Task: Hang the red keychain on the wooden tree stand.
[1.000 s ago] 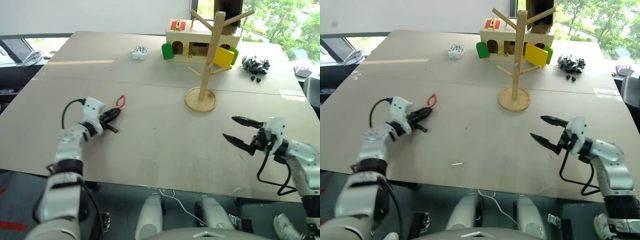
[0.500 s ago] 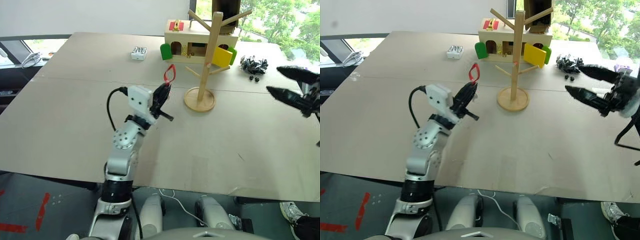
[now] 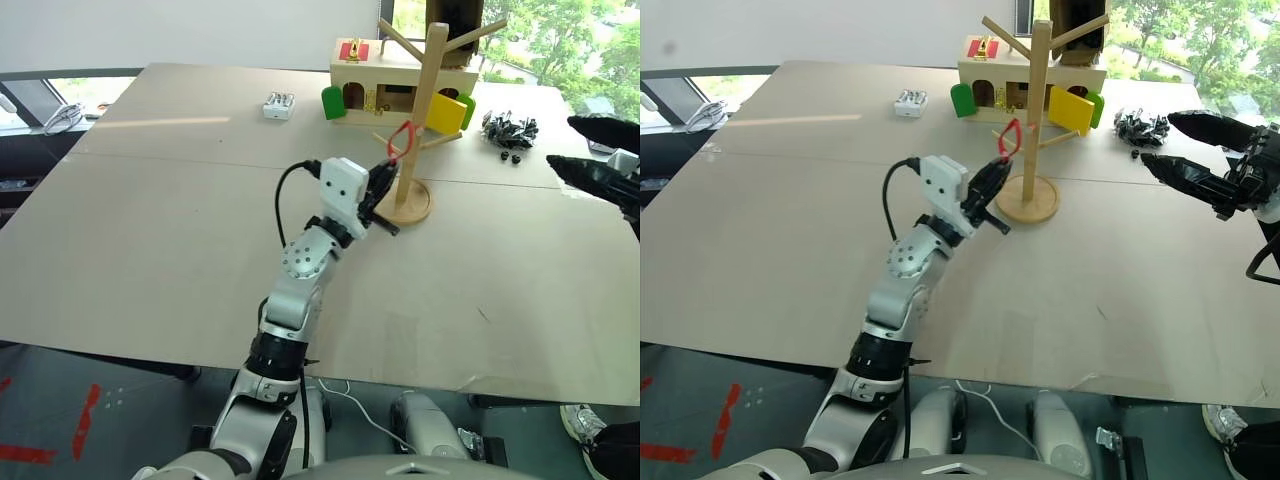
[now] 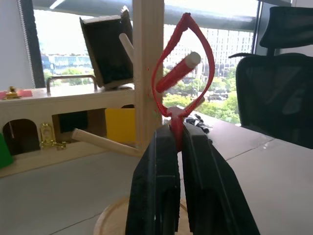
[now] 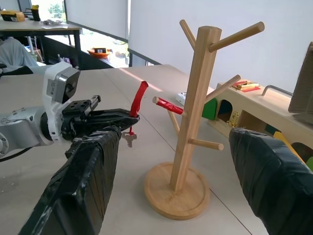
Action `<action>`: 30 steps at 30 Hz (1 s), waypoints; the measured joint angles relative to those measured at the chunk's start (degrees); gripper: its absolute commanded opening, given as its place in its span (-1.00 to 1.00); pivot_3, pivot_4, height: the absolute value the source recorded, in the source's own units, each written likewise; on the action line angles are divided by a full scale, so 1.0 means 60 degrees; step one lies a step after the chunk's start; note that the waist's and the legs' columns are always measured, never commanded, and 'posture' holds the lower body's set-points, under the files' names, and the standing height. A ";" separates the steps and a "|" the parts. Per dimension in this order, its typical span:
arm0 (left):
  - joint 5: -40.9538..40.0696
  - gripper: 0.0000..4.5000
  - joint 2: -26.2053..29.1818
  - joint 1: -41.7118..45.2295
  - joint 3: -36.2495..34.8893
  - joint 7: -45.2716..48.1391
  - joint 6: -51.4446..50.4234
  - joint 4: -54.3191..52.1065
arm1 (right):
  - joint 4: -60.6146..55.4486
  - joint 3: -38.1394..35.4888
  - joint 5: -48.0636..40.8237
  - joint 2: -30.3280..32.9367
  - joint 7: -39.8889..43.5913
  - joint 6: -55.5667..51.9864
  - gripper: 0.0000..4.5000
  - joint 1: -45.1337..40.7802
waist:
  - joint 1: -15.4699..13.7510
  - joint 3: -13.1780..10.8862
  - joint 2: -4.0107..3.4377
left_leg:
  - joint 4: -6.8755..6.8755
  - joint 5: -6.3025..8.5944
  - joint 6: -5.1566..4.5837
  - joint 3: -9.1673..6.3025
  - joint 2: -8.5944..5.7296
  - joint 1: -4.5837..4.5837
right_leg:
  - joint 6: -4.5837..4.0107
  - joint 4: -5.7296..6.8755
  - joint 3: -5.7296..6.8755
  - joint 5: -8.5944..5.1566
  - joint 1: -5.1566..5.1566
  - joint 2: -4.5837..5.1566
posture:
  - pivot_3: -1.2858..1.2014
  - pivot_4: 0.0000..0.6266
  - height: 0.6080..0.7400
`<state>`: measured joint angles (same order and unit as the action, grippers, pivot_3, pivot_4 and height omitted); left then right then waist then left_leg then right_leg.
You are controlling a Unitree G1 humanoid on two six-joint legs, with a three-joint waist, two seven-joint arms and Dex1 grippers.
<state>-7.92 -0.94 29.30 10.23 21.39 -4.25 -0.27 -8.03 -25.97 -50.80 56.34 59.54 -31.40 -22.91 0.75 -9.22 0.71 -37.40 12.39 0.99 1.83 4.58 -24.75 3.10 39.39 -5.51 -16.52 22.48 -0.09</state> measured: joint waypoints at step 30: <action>0.0074 -0.99 -0.0539 0.1080 -0.0184 -0.0432 0.0117 0.1595 | -0.0194 -0.0340 0.0179 -0.0116 -0.0079 0.0145 0.69 0.0199 | -0.0005 -0.0002 0.0002 | 0.0003 0.0000 0.0000 -0.0002 -0.0002 -0.0002 | 0.0001 -0.0008 0.0001 -0.0001 0.0000 0.0000 | 0.03 -0.52 0.92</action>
<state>-7.48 -4.17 35.78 9.13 18.79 -3.55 9.30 -9.20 -28.01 -49.72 55.64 59.07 -30.53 -21.72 0.72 -9.23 0.72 -37.38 12.39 0.99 1.81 4.57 -24.76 3.10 39.35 -5.51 -16.52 22.48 -0.09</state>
